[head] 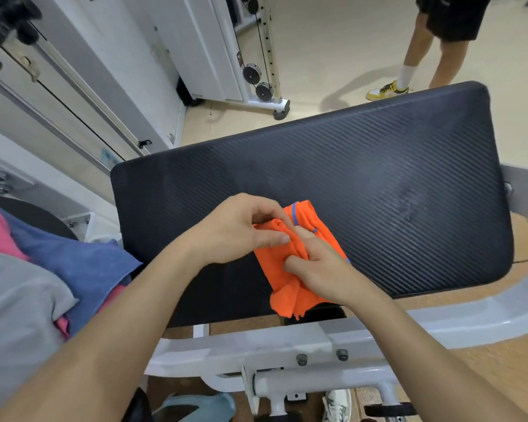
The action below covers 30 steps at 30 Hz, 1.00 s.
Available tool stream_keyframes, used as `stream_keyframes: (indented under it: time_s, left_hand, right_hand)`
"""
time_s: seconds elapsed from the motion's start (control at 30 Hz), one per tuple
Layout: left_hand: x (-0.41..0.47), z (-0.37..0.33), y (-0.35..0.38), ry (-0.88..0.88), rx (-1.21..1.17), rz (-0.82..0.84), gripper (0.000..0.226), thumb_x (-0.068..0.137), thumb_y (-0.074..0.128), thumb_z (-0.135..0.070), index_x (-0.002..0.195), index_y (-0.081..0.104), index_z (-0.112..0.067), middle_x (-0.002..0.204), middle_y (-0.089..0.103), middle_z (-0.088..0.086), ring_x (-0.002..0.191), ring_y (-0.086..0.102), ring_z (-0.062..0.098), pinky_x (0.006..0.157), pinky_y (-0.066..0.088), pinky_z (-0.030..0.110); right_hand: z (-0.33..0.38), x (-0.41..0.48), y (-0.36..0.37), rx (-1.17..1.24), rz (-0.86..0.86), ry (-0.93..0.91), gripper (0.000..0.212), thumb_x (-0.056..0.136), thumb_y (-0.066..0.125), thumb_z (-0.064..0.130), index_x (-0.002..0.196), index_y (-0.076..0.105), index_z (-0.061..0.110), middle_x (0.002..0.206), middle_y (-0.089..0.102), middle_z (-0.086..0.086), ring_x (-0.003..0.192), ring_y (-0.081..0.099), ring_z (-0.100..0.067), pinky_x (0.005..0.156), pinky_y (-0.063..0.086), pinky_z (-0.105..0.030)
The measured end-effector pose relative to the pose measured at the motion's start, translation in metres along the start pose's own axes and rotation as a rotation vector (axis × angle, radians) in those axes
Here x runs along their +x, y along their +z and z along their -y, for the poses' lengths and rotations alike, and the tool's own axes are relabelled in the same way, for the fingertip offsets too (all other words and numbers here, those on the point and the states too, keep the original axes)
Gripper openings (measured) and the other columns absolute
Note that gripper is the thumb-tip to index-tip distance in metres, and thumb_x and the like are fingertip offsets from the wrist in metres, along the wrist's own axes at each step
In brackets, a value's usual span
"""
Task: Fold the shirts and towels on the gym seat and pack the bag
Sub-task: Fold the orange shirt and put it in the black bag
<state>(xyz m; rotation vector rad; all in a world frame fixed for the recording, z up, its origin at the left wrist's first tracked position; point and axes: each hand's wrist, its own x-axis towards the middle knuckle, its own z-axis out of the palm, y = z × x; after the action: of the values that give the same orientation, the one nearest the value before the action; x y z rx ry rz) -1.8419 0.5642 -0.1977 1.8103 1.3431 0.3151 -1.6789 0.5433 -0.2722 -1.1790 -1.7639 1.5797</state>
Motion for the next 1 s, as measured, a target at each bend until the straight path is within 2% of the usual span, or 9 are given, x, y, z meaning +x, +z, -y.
stream_keyframes:
  time_s: [0.13, 0.23, 0.33, 0.4, 0.5, 0.67, 0.77, 0.9, 1.0]
  left_hand:
    - [0.029, 0.008, 0.005, 0.004, 0.112, 0.003, 0.004, 0.090, 0.066, -0.025, 0.093, 0.064, -0.022, 0.085, 0.069, -0.004, 0.083, 0.065, 0.015, 0.083, 0.052, 0.039]
    - [0.037, 0.006, 0.014, 0.009, 0.393, -0.019, 0.016, 0.095, 0.055, -0.039, 0.102, 0.054, -0.025, 0.083, 0.063, -0.006, 0.079, 0.059, 0.013, 0.075, 0.050, 0.037]
    - [0.037, 0.002, 0.026, 0.032, 0.584, -0.065, 0.028, 0.099, 0.044, -0.044, 0.115, 0.047, -0.021, 0.086, 0.061, -0.002, 0.082, 0.059, 0.022, 0.076, 0.047, 0.040]
    - [0.037, 0.001, 0.033, 0.026, 0.658, -0.103, 0.033, 0.099, 0.039, -0.046, 0.120, 0.045, -0.020, 0.086, 0.058, -0.001, 0.083, 0.059, 0.025, 0.078, 0.047, 0.042]
    - [0.042, 0.008, 0.042, -0.009, 0.773, -0.199, 0.036, 0.099, 0.036, -0.048, 0.118, 0.045, -0.018, 0.089, 0.063, 0.000, 0.084, 0.062, 0.025, 0.077, 0.050, 0.043]
    - [0.050, 0.028, 0.065, 0.141, 0.931, -0.558, 0.040, 0.088, 0.039, -0.053, 0.093, 0.061, -0.020, 0.069, 0.059, -0.006, 0.060, 0.061, 0.016, 0.038, 0.037, 0.026]
    - [0.052, 0.037, 0.062, 0.138, 0.832, -0.683, 0.049, 0.084, 0.045, -0.058, 0.099, 0.062, -0.016, 0.087, 0.055, 0.004, 0.077, 0.056, 0.021, 0.043, 0.047, 0.032]
    - [0.046, 0.035, 0.069, 0.163, 0.720, -0.690, 0.043, 0.085, 0.049, -0.055, 0.083, 0.057, -0.012, 0.082, 0.054, 0.005, 0.074, 0.053, 0.025, 0.057, 0.048, 0.039]
    - [0.042, 0.021, 0.065, 0.087, 0.655, -0.535, 0.039, 0.087, 0.053, -0.052, 0.087, 0.050, -0.013, 0.075, 0.055, 0.000, 0.069, 0.057, 0.023, 0.059, 0.046, 0.037]
  right_hand:
    - [-0.005, -0.013, 0.002, -0.299, -0.337, -0.061, 0.008, 0.077, 0.054, 0.017, 0.084, 0.051, 0.020, 0.080, 0.050, 0.011, 0.071, 0.046, -0.007, 0.064, 0.032, -0.024]
    - [-0.001, -0.033, 0.008, -0.457, -0.411, 0.031, 0.029, 0.082, 0.055, 0.019, 0.107, 0.042, 0.026, 0.090, 0.048, 0.011, 0.074, 0.049, -0.014, 0.057, 0.030, -0.026]
    - [-0.003, -0.044, 0.018, -0.517, -0.421, 0.075, 0.071, 0.080, 0.062, 0.024, 0.140, 0.025, 0.030, 0.115, 0.053, 0.005, 0.095, 0.057, -0.025, 0.069, 0.041, -0.036]
    - [-0.007, -0.046, 0.020, -0.507, -0.468, 0.067, 0.078, 0.080, 0.059, 0.018, 0.146, 0.018, 0.030, 0.119, 0.053, 0.003, 0.100, 0.057, -0.026, 0.075, 0.042, -0.037]
    - [-0.014, -0.046, 0.017, -0.486, -0.548, 0.053, 0.070, 0.080, 0.053, 0.009, 0.143, 0.026, 0.026, 0.109, 0.059, 0.002, 0.092, 0.059, -0.028, 0.071, 0.035, -0.034]
    - [-0.039, -0.043, 0.022, -0.597, -0.693, 0.045, 0.065, 0.075, 0.059, 0.007, 0.133, 0.036, 0.026, 0.104, 0.047, -0.003, 0.060, 0.051, -0.029, 0.058, 0.032, -0.031]
    - [-0.048, -0.039, 0.019, -0.661, -0.772, 0.055, 0.054, 0.071, 0.068, 0.011, 0.122, 0.050, 0.018, 0.095, 0.051, -0.003, 0.053, 0.040, -0.023, 0.056, 0.032, -0.029]
    - [-0.036, -0.036, 0.007, -0.788, -0.617, 0.192, 0.043, 0.073, 0.056, 0.026, 0.115, 0.049, 0.018, 0.091, 0.050, 0.000, 0.056, 0.047, -0.026, 0.062, 0.035, -0.035]
    - [-0.017, -0.035, -0.011, -0.914, -0.461, 0.233, 0.044, 0.078, 0.052, 0.044, 0.116, 0.044, 0.023, 0.107, 0.051, 0.002, 0.095, 0.056, -0.025, 0.077, 0.034, -0.039]
